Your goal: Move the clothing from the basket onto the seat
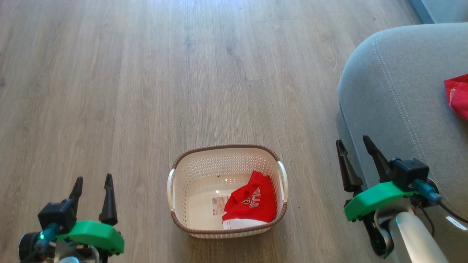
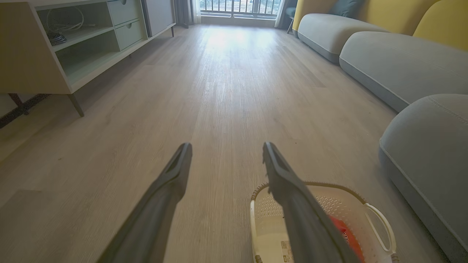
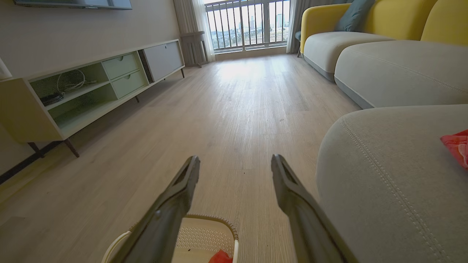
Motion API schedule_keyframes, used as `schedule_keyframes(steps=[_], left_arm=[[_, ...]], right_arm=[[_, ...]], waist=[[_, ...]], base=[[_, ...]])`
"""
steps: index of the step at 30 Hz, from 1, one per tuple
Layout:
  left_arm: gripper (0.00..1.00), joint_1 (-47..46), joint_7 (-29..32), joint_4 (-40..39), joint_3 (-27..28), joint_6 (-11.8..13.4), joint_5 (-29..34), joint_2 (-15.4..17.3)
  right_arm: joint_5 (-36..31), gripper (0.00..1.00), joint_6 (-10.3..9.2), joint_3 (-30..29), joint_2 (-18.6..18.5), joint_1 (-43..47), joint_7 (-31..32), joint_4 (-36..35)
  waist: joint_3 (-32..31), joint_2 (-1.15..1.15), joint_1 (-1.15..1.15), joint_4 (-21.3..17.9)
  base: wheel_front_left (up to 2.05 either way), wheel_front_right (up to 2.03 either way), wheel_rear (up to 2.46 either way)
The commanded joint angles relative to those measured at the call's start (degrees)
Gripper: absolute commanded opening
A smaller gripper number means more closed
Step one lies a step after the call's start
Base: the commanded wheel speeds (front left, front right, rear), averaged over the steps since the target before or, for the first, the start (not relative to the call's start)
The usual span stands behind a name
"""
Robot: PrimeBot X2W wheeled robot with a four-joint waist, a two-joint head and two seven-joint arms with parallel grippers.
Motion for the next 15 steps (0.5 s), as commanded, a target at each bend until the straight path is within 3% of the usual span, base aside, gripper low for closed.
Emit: schedule_keyframes(steps=[1, 9, 15], left_arm=[[1.00, -1.6, -0.6, -2.0, 2.1, -0.2, 0.4, 0.2], [1.00, -1.9, -0.6, 0.0, 0.1, -1.2, 0.3, -0.1], [1.00, -4.6, -0.6, 3.2, -5.4, -1.9, -0.6, -0.2]], right_arm=[[0.4, 1.00, -0.01, 1.0, 0.1, -0.9, -0.5, -2.2], [0.4, 1.00, -0.01, 1.0, 0.2, -1.4, -0.5, -2.7], [0.0, 1.00, -0.01, 2.1, 0.5, -5.6, -0.5, -4.1]], waist=[[0.0, 0.00, 0.01, -0.1], [1.7, 0.00, 0.01, -0.5], [7.6, 0.00, 0.01, -1.9]], base=[[0.00, 0.00, 0.00], [0.00, 0.00, 0.00], [0.00, 0.00, 0.00]])
